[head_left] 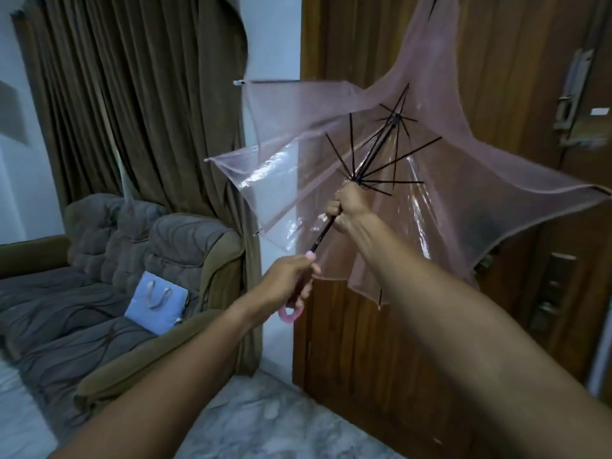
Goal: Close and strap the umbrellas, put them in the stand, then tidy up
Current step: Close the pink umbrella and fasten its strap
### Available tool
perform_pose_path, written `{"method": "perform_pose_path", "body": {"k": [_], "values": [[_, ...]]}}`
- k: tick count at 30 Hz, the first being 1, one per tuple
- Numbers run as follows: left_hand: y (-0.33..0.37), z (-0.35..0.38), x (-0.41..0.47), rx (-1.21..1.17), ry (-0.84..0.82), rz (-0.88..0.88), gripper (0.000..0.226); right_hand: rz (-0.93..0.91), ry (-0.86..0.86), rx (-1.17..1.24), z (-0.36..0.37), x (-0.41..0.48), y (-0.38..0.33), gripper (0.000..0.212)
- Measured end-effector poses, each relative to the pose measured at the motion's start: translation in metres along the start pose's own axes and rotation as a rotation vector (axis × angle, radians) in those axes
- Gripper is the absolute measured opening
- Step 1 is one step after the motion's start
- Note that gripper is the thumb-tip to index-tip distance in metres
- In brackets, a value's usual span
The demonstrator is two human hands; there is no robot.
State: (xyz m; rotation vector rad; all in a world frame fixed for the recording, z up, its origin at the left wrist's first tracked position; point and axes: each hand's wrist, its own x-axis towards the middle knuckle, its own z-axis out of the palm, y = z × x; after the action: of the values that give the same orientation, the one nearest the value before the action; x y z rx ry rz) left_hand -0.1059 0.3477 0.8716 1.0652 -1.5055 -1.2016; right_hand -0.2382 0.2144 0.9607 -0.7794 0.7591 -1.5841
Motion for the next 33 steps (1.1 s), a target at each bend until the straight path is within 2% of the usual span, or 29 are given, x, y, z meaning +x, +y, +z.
{"method": "perform_pose_path", "body": {"k": [2,4,6,11,14,18,23,26,30,33], "values": [[-0.007,0.003,-0.006,0.003,0.141,-0.008,0.044,0.034,-0.022,-0.025,0.001,0.003,-0.001,0.037],[-0.01,0.007,-0.004,0.031,0.295,-0.006,0.057,0.055,-0.038,-0.055,0.003,0.003,0.002,0.037],[-0.012,0.005,-0.003,0.07,0.369,0.018,0.065,0.046,-0.034,-0.112,0.007,-0.001,0.005,0.034],[-0.003,-0.008,0.0,0.217,0.399,0.167,0.046,0.141,-0.069,-0.222,0.021,-0.033,0.035,0.034],[-0.003,-0.006,0.009,0.238,0.455,0.174,0.047,0.185,-0.089,-0.296,0.028,-0.054,0.06,0.034],[-0.011,-0.005,0.003,0.324,0.512,0.204,0.051,0.178,-0.034,-0.295,0.026,-0.068,0.076,0.036],[-0.02,-0.007,0.002,0.263,0.539,0.138,0.048,0.173,-0.036,-0.298,0.029,-0.079,0.088,0.037],[-0.023,-0.016,-0.002,0.194,0.553,0.117,0.043,0.225,-0.116,-0.318,0.029,-0.086,0.085,0.036],[-0.008,-0.035,0.003,0.033,0.536,0.079,0.043,0.224,-0.299,-0.479,0.027,-0.101,0.085,0.033],[0.005,-0.055,0.011,0.001,0.622,0.105,0.044,0.223,-0.393,-0.663,0.011,-0.107,0.078,0.028]]}}
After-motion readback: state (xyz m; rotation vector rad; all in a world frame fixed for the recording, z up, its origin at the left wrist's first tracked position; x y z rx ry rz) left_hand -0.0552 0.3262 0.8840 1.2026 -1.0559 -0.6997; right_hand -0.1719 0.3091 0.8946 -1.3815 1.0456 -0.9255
